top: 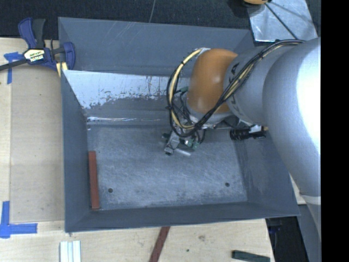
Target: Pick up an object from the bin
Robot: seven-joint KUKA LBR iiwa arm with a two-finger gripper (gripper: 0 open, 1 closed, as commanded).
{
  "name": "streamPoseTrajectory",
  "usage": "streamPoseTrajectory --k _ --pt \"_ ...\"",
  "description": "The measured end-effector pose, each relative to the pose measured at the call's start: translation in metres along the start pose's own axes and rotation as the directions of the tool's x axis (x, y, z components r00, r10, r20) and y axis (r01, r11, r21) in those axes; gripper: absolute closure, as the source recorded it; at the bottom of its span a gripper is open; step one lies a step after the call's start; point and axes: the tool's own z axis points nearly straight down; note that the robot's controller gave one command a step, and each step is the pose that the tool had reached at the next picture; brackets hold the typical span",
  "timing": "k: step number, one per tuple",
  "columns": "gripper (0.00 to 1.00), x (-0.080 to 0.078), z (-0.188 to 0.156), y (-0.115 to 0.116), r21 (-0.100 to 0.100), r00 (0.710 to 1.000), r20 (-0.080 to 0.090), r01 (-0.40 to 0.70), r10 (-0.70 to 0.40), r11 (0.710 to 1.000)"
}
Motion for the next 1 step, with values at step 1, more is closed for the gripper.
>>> streamPoseTrajectory --k 1 --pt "1.00 0.0016 -0.0139 -0.0010 0.003 1.000 -0.007 0.001 -0.001 1.000"
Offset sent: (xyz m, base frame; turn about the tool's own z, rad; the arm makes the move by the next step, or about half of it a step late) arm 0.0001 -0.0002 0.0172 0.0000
